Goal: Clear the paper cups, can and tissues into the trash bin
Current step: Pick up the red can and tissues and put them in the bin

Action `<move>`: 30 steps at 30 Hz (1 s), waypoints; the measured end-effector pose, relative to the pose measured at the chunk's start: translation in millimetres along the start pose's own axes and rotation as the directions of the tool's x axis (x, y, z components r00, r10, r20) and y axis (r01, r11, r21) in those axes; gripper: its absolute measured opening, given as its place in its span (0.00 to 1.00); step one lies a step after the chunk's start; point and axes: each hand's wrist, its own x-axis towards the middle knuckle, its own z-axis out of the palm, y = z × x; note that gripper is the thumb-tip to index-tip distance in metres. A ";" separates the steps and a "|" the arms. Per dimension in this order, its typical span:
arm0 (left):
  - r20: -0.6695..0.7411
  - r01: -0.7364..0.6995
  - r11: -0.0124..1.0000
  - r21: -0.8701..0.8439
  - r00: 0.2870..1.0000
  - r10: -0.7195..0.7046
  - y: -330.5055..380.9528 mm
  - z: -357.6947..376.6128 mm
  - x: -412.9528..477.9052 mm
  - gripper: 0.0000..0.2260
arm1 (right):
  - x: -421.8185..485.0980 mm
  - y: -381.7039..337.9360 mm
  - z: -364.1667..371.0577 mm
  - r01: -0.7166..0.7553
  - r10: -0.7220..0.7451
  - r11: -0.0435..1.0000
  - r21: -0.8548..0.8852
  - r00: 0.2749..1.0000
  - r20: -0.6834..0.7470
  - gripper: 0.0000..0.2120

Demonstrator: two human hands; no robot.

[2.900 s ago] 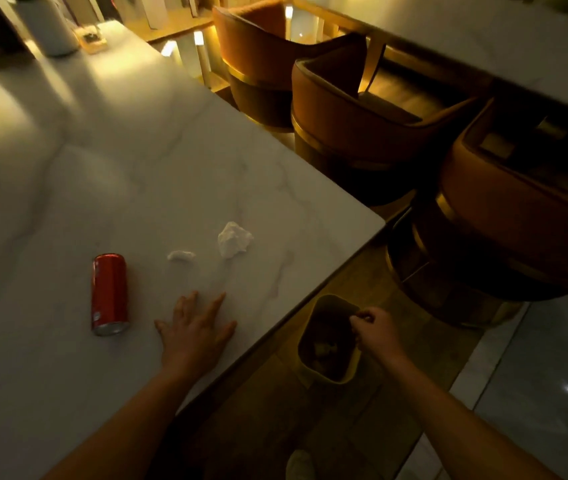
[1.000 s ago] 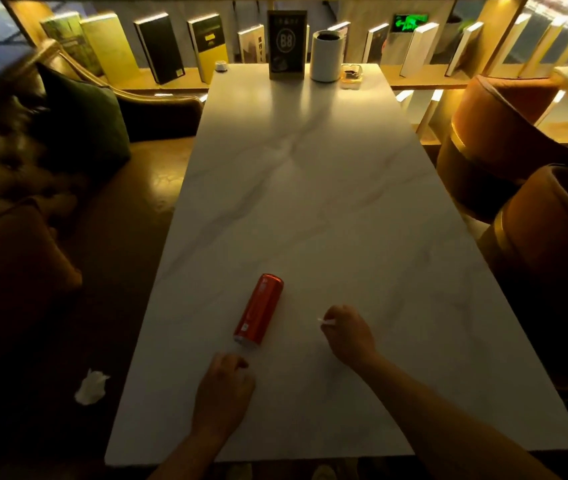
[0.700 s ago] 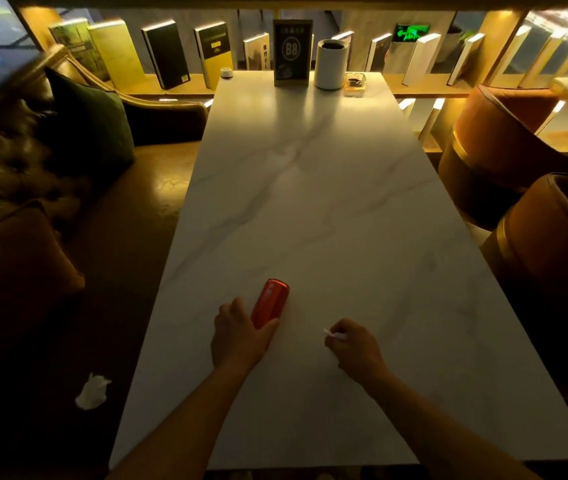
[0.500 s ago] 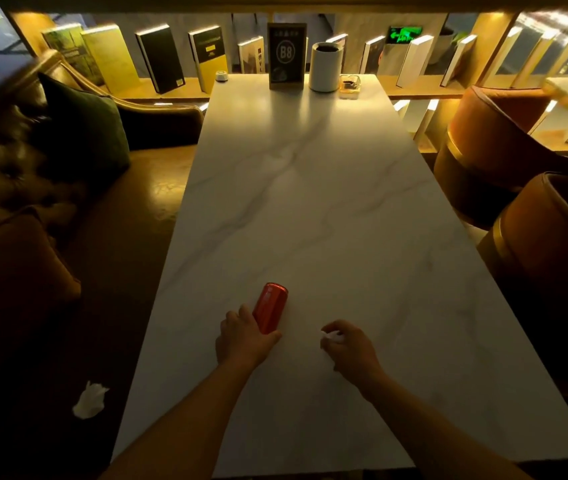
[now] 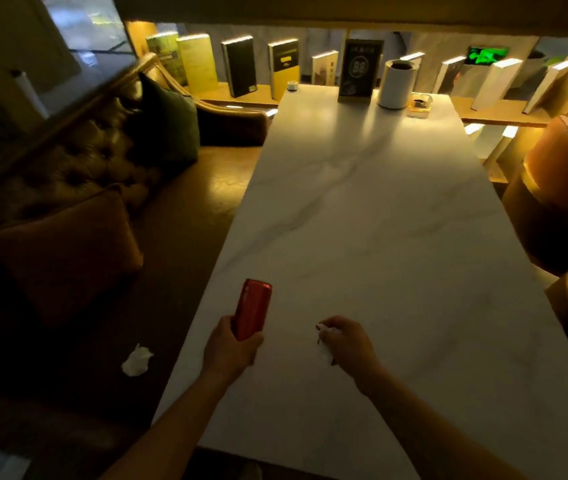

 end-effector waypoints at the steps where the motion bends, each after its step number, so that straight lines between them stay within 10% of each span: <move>1: -0.024 0.016 0.999 -0.037 1.000 -0.017 -6.5 -13.7 -3.0 0.31 | 1.1 -8.6 7.8 0.025 -0.025 1.000 -0.012 0.999 0.027 0.09; 9: -0.282 0.121 0.978 -0.172 0.945 -0.166 -73.2 -138.5 2.6 0.29 | -0.5 -74.8 93.9 0.154 -0.143 0.988 -0.030 0.963 0.229 0.06; 30: -0.288 0.343 0.871 -0.352 0.846 -0.449 -222.4 -285.2 50.6 0.34 | 40.4 -128.6 378.6 0.306 -0.075 0.874 -0.377 0.852 0.518 0.01</move>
